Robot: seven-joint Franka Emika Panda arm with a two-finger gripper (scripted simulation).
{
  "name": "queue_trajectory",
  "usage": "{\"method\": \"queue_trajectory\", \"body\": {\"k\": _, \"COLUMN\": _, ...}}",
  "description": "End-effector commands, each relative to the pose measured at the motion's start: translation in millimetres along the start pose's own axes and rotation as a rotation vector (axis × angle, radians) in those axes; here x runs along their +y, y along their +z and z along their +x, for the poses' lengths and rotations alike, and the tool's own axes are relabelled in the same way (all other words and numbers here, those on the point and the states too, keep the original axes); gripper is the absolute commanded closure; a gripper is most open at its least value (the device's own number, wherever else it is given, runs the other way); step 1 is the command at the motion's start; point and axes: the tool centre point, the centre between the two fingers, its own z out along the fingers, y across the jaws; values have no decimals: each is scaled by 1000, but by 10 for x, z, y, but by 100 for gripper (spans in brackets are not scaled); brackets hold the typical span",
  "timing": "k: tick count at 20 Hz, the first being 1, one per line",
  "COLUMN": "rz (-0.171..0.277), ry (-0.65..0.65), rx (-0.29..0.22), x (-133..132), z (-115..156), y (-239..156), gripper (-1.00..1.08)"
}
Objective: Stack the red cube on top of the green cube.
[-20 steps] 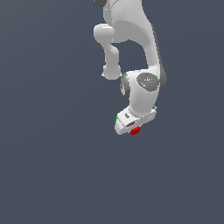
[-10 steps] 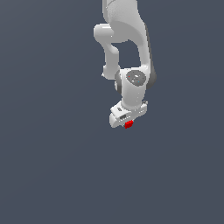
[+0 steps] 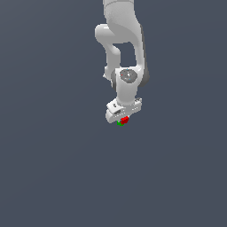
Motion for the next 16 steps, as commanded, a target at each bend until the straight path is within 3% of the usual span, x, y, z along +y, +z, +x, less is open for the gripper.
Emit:
{"method": "queue_trajectory", "body": {"k": 1, "rz": 0, "ry": 0, "rx": 1, "x": 2, "z": -94, "y": 35, "gripper": 108}}
{"method": "queue_trajectory", "body": {"k": 8, "rz": 0, "ry": 0, "rx": 1, "x": 6, "z": -201, "y": 77, "gripper": 108}}
{"method": "queue_trajectory", "body": {"k": 9, "rz": 0, "ry": 0, "rx": 1, "x": 6, "z": -201, "y": 77, "gripper": -92}}
{"method": "queue_trajectory", "body": {"k": 16, "rz": 0, "ry": 0, "rx": 1, "x": 6, "z": -201, "y": 77, "gripper": -92}}
